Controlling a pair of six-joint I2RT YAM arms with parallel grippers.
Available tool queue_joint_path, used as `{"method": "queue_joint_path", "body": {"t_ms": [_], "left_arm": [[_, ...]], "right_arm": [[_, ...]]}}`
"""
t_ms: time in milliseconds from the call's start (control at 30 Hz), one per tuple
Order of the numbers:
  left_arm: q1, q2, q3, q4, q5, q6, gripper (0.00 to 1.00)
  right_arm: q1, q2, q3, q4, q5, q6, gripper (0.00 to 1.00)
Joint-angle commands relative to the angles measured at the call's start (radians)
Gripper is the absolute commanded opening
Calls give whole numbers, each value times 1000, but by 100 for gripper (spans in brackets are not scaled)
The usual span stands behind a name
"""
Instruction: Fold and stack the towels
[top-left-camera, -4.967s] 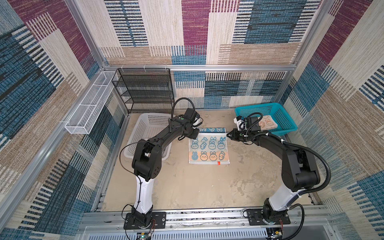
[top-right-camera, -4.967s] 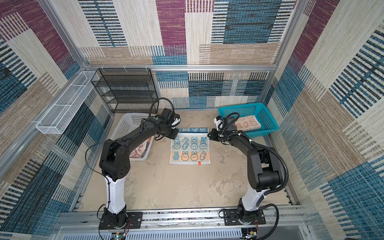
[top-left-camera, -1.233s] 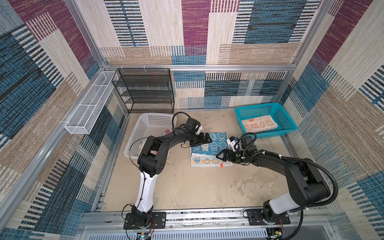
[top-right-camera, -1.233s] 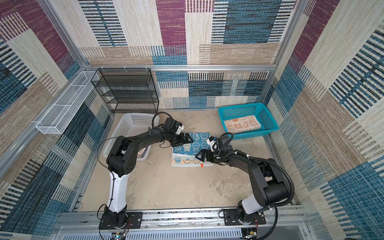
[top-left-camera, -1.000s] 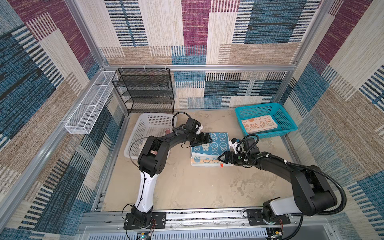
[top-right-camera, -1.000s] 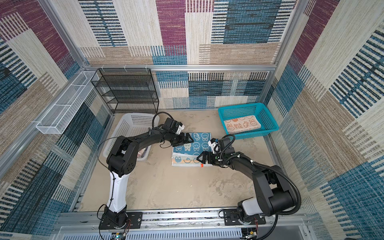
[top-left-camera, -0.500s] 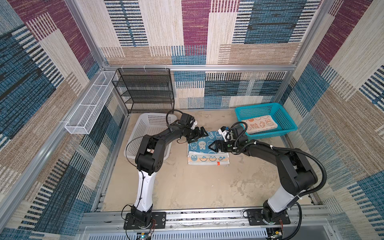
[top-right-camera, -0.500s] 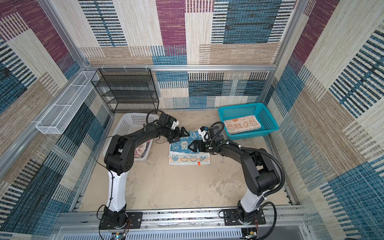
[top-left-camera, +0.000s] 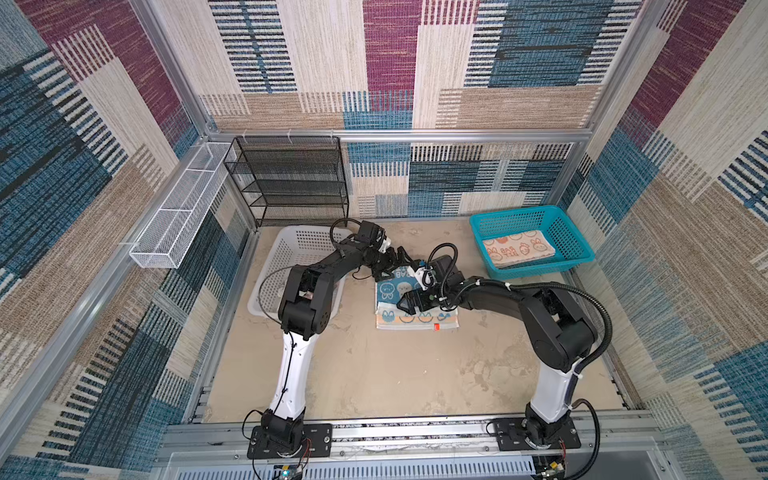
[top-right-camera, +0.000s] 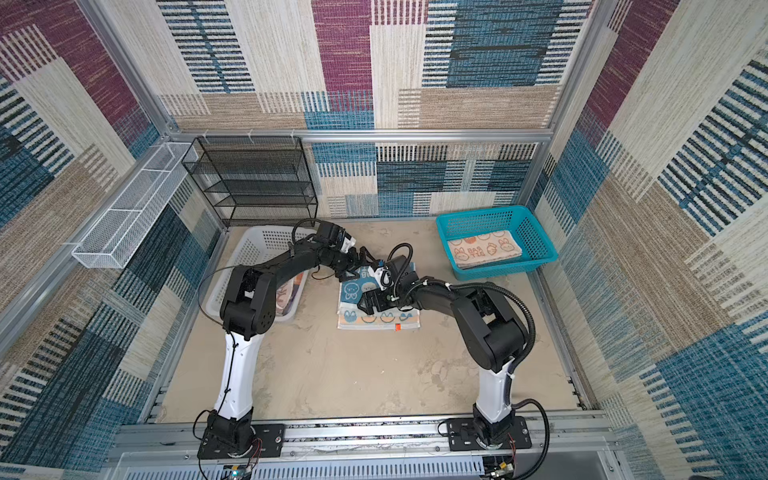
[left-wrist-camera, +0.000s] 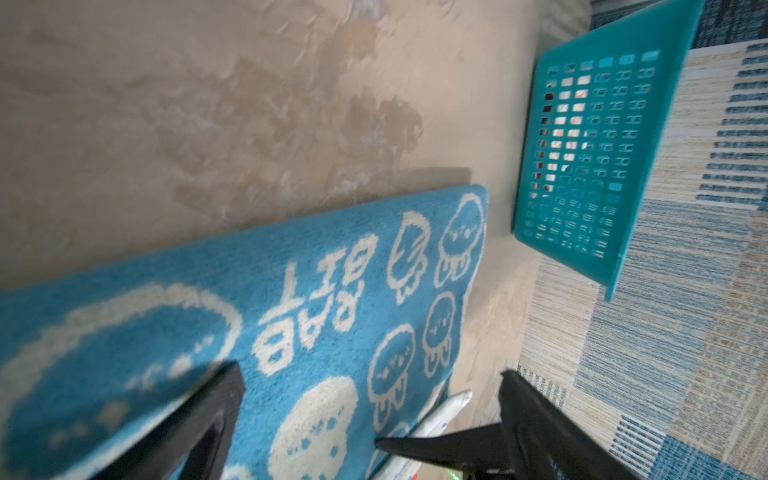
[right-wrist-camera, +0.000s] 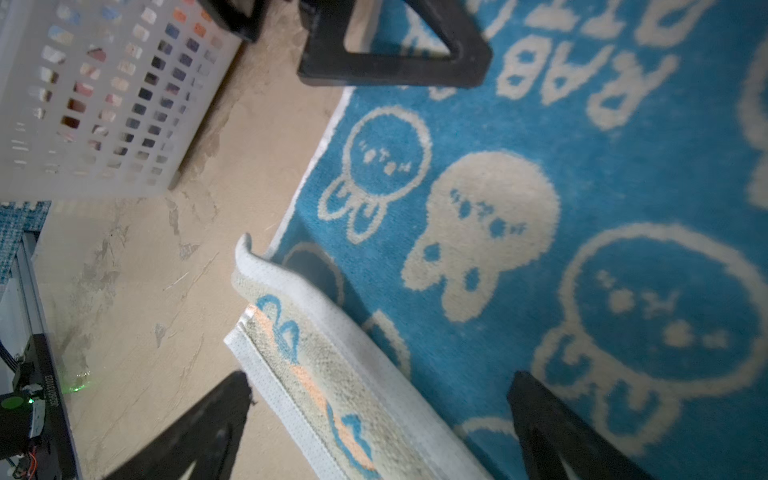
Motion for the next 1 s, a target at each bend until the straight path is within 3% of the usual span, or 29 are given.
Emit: {"method": "queue_joint_path", "body": {"t_ms": [0, 300, 733, 967], "left_arm": [[1, 13, -12, -6, 10, -9, 99], [14, 23, -67, 26, -2, -15, 99], [21, 18, -110, 41, -18, -15, 99], [21, 2, -97, 45, -2, -26, 99]], "right_arm": [[21, 18, 17, -16, 24, -37, 99], [80, -22, -41, -10, 44, -28, 99], [160, -240, -197, -43, 67, -18, 99], [143, -309, -169, -76, 181, 25, 99]]}}
